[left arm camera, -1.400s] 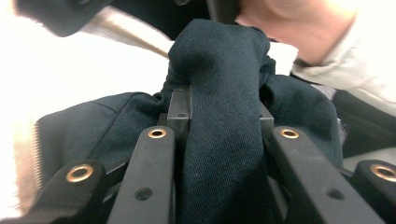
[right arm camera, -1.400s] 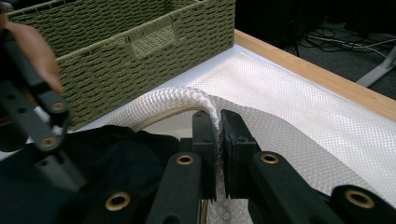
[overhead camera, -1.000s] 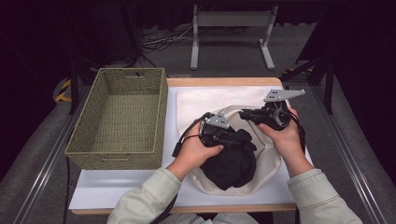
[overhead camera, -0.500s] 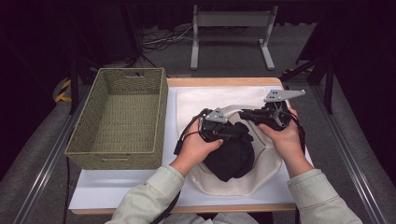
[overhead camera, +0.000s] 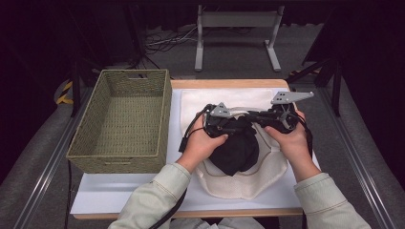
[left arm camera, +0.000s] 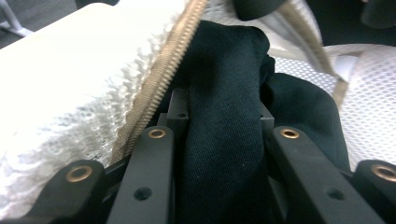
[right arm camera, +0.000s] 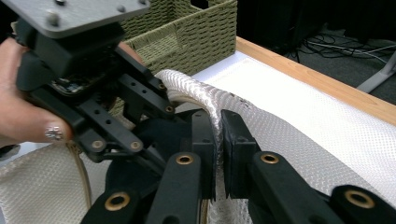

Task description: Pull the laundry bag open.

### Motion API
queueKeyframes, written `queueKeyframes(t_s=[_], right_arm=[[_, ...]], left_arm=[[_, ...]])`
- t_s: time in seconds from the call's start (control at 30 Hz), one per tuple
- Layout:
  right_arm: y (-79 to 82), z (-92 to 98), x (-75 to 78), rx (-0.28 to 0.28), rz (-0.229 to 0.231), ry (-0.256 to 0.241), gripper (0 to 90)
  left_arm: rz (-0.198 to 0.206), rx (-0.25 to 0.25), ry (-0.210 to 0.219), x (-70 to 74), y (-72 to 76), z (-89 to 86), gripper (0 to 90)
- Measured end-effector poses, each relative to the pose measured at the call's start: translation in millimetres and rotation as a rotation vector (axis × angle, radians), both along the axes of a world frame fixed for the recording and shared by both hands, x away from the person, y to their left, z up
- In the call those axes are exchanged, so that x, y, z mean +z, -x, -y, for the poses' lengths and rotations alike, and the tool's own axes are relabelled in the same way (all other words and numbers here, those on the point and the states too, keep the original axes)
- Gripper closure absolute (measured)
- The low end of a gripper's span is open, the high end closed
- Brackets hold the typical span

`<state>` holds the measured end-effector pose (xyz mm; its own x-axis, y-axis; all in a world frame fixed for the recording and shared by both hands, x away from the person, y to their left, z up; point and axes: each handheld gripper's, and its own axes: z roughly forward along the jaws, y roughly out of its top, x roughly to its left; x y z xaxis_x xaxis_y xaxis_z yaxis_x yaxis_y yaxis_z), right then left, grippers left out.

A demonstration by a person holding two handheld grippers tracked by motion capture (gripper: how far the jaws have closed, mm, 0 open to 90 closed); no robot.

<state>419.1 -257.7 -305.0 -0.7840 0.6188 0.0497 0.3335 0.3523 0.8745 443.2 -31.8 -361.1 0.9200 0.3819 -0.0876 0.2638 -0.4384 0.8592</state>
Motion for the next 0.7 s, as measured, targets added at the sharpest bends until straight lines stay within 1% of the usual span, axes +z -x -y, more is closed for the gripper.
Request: queueKeyframes(t_s=[0.03, 0.13, 0.23, 0.3, 0.37, 0.4, 0.5, 0.6, 0.67, 0.7], right_arm=[[0.2, -0.5, -0.1, 0.0, 0.001, 0.001, 84.7], [0.1, -1.1, -0.4, 0.0, 0.001, 0.001, 84.7], [-0.2, -0.1, -0.4, 0.001, 0.002, -0.006, 84.7], [-0.3, -0.5, -0.9, -0.001, 0.002, -0.002, 84.6], [-0.8, -1.5, -2.5, -0.001, -0.003, 0.002, 84.5], [-1.0, -1.9, -3.5, 0.002, -0.005, 0.005, 84.5], [-1.5, -3.1, -6.8, 0.003, -0.012, 0.009, 84.5], [-2.0, -3.3, -9.3, 0.004, -0.018, 0.009, 84.5], [-2.2, -3.0, -9.8, 0.004, -0.02, 0.009, 84.4], [-2.2, -2.9, -9.9, 0.004, -0.021, 0.008, 84.4]], left_arm=[[0.001, 0.006, 0.007, -0.7, -0.6, 0.0, 71.7], [0.007, 0.014, 0.01, 0.4, -1.4, -0.5, 71.6], [0.02, 0.024, 0.02, 1.0, -2.3, -0.3, 71.6], [0.024, 0.034, 0.02, -1.6, -3.7, 0.2, 71.6], [0.018, 0.037, 0.023, -4.4, -4.6, 0.7, 71.6], [0.017, 0.046, 0.023, -10.0, -5.8, 1.5, 71.6], [0.012, 0.053, 0.022, -15.1, -6.7, 2.1, 71.5], [0.013, 0.057, 0.028, -17.2, -6.6, 2.0, 71.6], [0.02, 0.056, 0.03, -18.4, -6.7, 2.3, 71.5], [0.017, 0.057, 0.03, -18.8, -6.3, 2.3, 71.5]])
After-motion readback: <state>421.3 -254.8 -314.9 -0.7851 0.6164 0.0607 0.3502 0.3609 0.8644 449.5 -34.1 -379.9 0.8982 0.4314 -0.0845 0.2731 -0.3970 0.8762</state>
